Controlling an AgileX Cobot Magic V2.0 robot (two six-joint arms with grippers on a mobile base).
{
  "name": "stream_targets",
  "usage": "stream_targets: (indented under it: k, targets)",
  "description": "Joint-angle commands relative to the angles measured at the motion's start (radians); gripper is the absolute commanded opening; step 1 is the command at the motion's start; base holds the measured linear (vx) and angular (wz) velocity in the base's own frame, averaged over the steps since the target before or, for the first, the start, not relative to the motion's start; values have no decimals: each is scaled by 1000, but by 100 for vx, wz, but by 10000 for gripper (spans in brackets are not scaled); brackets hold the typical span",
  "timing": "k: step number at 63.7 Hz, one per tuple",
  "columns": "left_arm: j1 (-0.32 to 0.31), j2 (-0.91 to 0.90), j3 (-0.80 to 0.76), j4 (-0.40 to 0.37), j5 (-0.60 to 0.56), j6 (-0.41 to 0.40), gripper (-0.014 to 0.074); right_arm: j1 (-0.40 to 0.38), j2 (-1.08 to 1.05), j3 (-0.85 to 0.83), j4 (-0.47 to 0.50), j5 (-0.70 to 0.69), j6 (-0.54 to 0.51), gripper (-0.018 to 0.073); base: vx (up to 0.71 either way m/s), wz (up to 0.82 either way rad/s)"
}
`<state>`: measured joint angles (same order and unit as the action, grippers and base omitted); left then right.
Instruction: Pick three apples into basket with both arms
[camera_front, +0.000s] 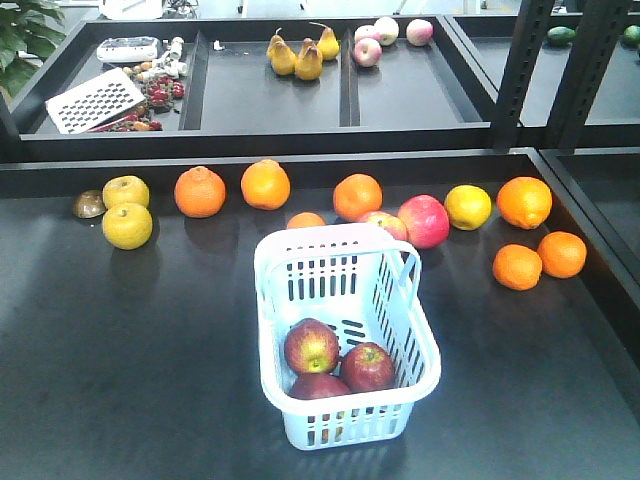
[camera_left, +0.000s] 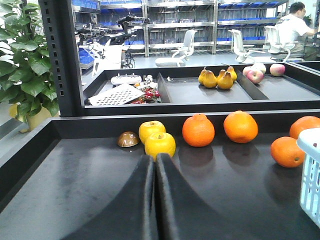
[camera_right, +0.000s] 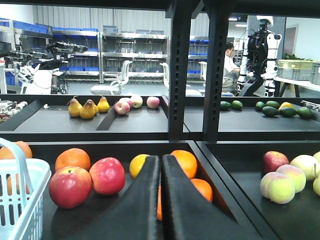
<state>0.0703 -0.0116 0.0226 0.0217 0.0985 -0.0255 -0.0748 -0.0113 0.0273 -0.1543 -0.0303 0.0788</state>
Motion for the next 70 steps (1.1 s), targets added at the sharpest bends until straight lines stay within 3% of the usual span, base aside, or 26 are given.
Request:
stream_targets:
  k: [1, 70]
  targets:
    - [2, -16, 8, -9, -81, -8, -6, -3, -14, 15, -14, -83, 0, -4, 0, 0]
    - [2, -16, 8, -9, -81, -8, -6, -3, -14, 14, -13, -83, -1, -4, 0, 0]
